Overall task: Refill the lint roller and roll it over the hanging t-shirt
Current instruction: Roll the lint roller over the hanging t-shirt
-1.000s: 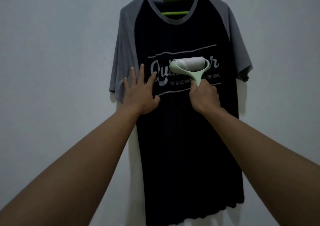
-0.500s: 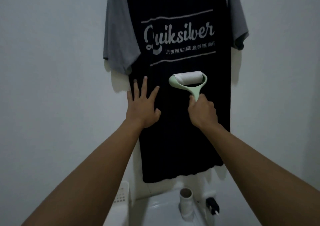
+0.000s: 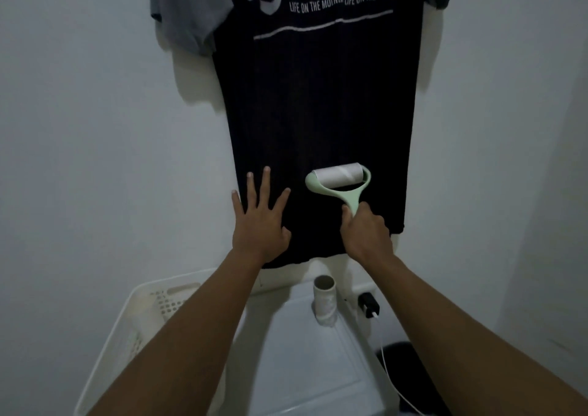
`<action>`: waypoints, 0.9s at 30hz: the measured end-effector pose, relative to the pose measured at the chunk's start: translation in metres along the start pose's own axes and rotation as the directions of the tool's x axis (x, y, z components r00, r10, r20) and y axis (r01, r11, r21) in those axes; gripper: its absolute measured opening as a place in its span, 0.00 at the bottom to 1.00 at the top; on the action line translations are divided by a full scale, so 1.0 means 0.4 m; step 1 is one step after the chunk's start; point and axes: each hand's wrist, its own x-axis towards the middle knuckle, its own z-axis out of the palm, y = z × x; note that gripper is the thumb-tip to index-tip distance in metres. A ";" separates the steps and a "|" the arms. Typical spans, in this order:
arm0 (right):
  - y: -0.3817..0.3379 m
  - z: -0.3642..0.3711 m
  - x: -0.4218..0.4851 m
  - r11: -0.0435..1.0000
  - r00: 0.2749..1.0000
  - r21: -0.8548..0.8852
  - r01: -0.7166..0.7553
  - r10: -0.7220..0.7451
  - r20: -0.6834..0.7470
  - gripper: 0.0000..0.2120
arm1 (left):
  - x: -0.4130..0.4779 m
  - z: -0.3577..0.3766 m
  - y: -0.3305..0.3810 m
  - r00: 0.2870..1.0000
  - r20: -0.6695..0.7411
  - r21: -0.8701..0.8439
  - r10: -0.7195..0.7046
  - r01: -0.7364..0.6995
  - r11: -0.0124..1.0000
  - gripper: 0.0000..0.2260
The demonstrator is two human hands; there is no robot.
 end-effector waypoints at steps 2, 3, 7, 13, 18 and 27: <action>0.017 0.007 -0.010 1.000 1.000 -0.010 -0.008 0.009 0.021 0.20 | -0.021 0.027 0.008 1.000 0.021 0.014 0.014 -0.014 1.000 0.37; 0.023 0.009 -0.012 1.000 0.999 -0.012 -0.015 0.015 0.033 0.20 | -0.028 0.037 0.011 0.999 0.035 0.025 0.021 -0.022 0.999 0.36; 0.057 0.011 -0.015 0.998 0.992 -0.042 -0.050 0.054 0.114 0.20 | -0.041 0.052 0.016 0.996 0.087 0.076 0.024 -0.031 0.997 0.36; 0.088 -0.062 -0.010 0.980 0.938 -0.199 -0.012 0.080 0.338 0.14 | -0.038 0.032 0.019 0.984 0.181 0.116 -0.002 -0.019 0.993 0.38; 0.060 -0.196 -0.018 0.934 0.844 -0.356 0.015 0.179 0.506 0.11 | -0.032 0.004 0.031 0.954 0.296 0.167 -0.042 -0.008 0.986 0.38; -0.066 -0.311 -0.066 0.970 0.717 -0.118 0.214 -0.073 0.694 0.15 | -0.043 -0.126 -0.010 0.947 0.314 -0.682 -0.069 0.275 0.678 0.16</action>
